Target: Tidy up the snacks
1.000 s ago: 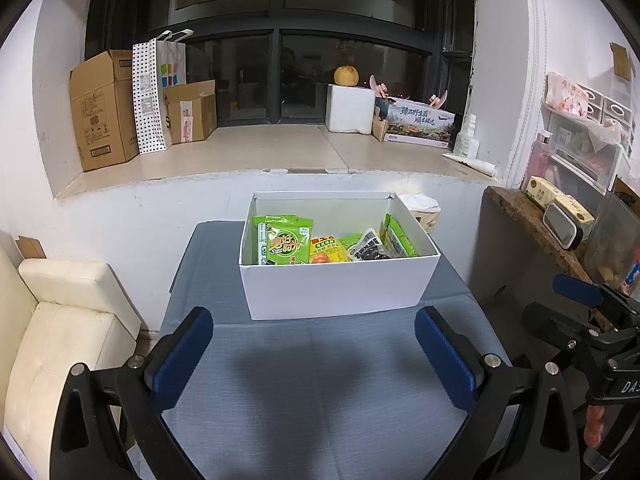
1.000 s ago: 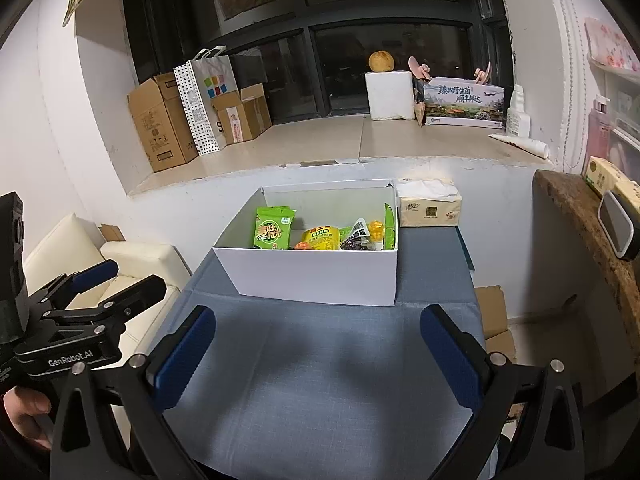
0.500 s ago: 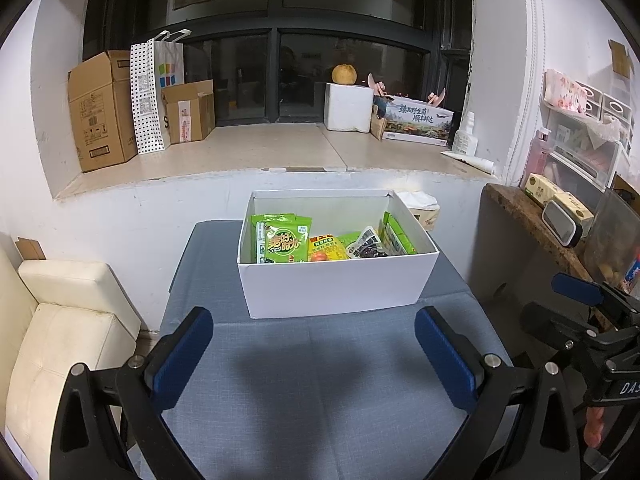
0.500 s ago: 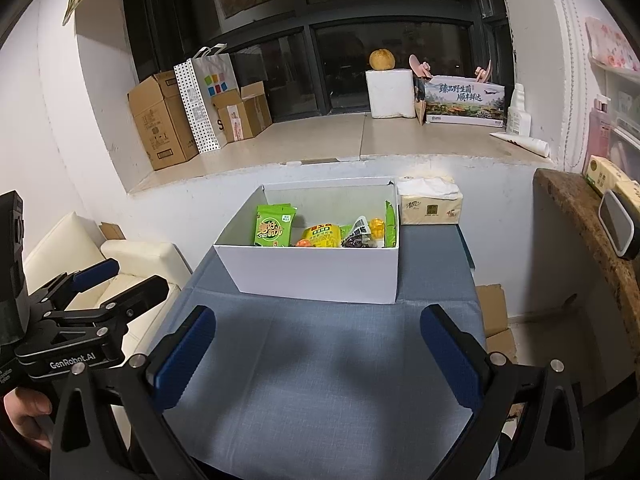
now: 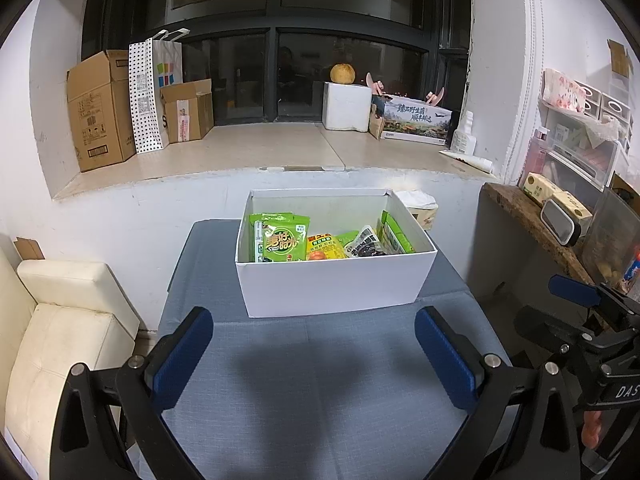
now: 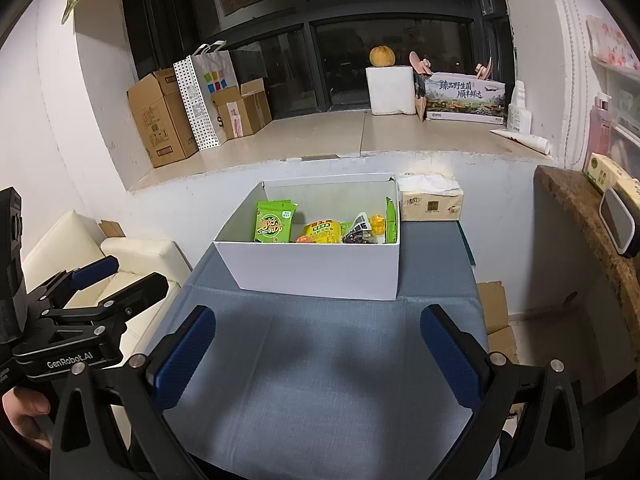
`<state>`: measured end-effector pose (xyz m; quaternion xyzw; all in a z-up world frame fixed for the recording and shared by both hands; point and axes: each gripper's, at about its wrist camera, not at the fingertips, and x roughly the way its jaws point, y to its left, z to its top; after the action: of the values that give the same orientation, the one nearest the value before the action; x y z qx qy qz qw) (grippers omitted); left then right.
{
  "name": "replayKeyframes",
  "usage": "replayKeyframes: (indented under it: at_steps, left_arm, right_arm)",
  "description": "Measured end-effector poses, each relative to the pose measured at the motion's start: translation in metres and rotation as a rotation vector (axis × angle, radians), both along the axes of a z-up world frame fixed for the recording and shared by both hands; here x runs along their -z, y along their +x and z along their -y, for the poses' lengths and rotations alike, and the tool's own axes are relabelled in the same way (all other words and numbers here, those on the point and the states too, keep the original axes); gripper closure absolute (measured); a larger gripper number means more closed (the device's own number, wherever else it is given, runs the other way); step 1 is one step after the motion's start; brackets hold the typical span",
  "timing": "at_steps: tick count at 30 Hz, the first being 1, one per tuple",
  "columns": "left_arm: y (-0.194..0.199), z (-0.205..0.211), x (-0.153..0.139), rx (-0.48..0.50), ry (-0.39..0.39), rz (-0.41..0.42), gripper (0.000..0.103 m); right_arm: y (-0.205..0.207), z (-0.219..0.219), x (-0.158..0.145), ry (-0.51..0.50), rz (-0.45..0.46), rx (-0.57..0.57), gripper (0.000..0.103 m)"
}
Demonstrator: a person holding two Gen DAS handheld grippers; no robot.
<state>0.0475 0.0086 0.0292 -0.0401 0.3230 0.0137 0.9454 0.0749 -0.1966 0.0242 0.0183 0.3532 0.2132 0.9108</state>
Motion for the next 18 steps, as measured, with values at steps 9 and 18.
replayKeyframes:
  at_steps: [9,18]
  left_arm:
    - [0.0002,0.0004,-0.0008,0.006,-0.001,0.001,0.000]
    - [0.0004,0.0005,-0.0007,0.007,0.002,-0.001,0.000]
  right_arm:
    - [-0.0004,0.0001,0.0006,0.000,-0.003,-0.005,0.000]
    - [-0.0002,0.0000,0.0008,0.000,-0.004,-0.005,0.000]
